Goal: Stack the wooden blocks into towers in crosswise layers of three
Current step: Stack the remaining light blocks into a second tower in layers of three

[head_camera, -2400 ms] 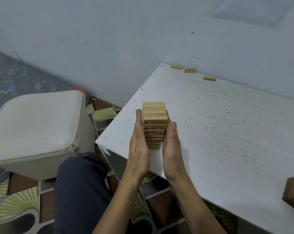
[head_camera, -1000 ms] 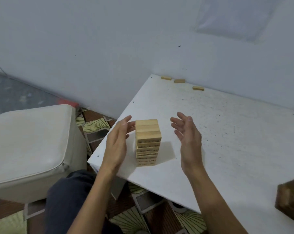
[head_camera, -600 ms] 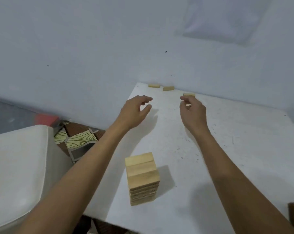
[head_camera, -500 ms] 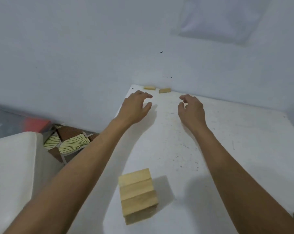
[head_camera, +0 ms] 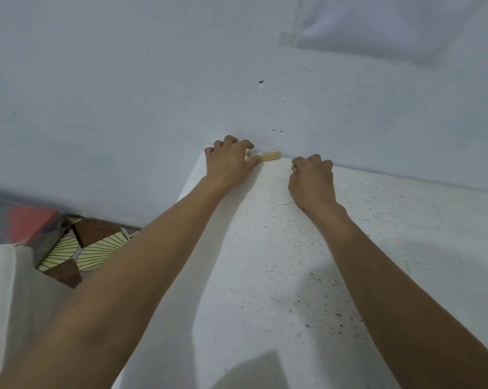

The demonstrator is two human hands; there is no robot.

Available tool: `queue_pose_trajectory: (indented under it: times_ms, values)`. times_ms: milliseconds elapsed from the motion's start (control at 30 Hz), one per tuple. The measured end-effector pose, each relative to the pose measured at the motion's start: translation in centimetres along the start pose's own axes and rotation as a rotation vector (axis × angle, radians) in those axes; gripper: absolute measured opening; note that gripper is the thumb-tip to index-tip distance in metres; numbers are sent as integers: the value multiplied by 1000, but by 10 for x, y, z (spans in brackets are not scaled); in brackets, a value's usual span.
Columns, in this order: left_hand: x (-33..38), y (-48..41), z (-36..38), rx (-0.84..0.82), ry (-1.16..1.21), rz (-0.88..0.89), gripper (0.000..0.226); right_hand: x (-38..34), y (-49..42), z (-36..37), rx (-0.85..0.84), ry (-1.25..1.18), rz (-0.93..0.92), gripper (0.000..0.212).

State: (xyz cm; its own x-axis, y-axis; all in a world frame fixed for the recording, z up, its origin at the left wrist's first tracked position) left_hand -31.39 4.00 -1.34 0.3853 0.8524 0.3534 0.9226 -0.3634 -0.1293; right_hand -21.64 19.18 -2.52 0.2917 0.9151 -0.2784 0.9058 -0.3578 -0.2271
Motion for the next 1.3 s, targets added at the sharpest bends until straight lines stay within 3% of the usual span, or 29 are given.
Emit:
queue_pose_trajectory:
  times_ms: [367,633,767,867,1033,1133,1300]
  values:
    - [7,-5,8,8,30,-70,27,-8,-9,-1,-42,-101,-145,50]
    - [-11,-6,16,24,251,65,21,-13,-23,0,-117,-66,-228,67]
    - [-17,-7,12,-17,256,121,35,-15,-29,1,-160,35,-274,60]
    - [-23,-5,8,-23,209,162,46,-15,-30,1,-120,29,-267,43]
    - [-27,9,2,5,109,161,34,-10,-27,0,-28,150,-272,23]
    - [-31,19,0,58,92,139,28,-7,-18,-4,-32,177,-282,21]
    - [-40,39,-15,77,213,179,39,-1,12,-14,-10,113,-216,28]
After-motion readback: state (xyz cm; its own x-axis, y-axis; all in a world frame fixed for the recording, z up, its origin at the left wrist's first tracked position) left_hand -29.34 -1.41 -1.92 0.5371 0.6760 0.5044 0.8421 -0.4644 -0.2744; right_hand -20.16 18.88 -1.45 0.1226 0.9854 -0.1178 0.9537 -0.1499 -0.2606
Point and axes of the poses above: each hand's wrist, its own y-axis away from the middle knuckle, its own z-axis out of the palm, x = y × z, the point moved 1 cm from there along -y, towards the middle knuckle, and after that the axes turned 3 degrees about -z, right-handed, at the moved point
